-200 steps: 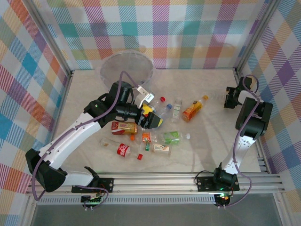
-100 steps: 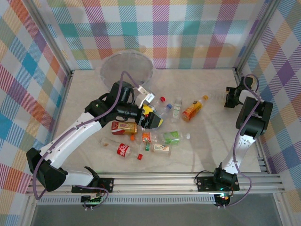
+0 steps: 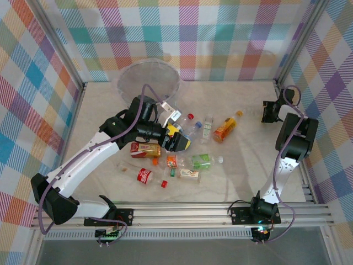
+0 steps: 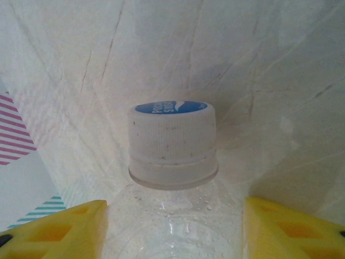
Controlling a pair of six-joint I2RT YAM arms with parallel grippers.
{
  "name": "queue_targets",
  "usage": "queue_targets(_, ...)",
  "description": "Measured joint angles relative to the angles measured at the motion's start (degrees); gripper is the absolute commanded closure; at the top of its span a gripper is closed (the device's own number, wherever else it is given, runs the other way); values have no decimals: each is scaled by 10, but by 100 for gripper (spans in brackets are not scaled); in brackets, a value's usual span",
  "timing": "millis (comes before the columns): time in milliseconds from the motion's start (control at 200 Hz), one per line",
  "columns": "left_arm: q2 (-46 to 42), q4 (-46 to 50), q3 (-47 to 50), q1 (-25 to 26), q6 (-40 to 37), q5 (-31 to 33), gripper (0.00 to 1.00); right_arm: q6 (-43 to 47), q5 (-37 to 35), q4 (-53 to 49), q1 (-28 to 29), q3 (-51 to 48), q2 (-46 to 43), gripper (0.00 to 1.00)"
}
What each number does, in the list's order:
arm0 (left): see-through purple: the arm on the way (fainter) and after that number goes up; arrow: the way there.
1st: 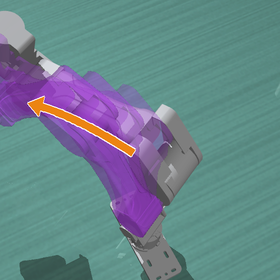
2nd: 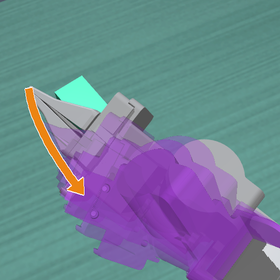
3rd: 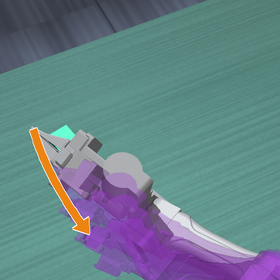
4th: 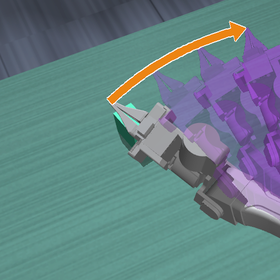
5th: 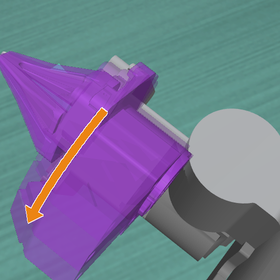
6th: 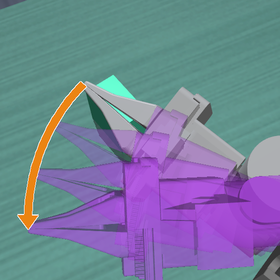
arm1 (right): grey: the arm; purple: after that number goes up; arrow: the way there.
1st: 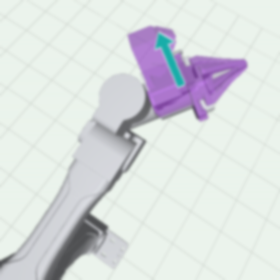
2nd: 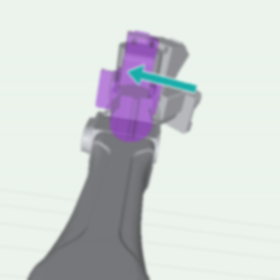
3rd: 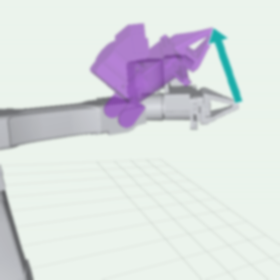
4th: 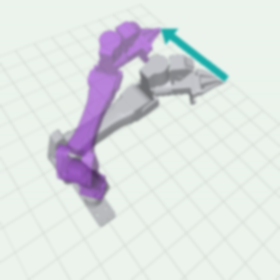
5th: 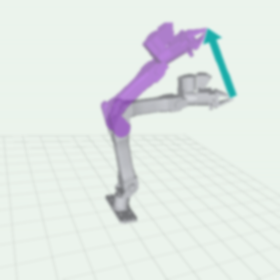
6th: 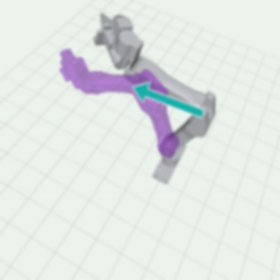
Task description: Put the plastic bottles in the bin
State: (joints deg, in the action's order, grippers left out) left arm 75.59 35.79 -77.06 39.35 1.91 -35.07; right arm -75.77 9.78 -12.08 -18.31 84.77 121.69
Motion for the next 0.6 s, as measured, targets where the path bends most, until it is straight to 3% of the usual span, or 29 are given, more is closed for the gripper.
queue_targets(275, 0, 0, 0, 2, 0, 0, 0, 0, 11, 43, 0, -18, -22, 43)
queue_targets(600, 1, 0, 0, 7, 0, 2, 0, 36, 65, 112, 0, -93, -139, 44)
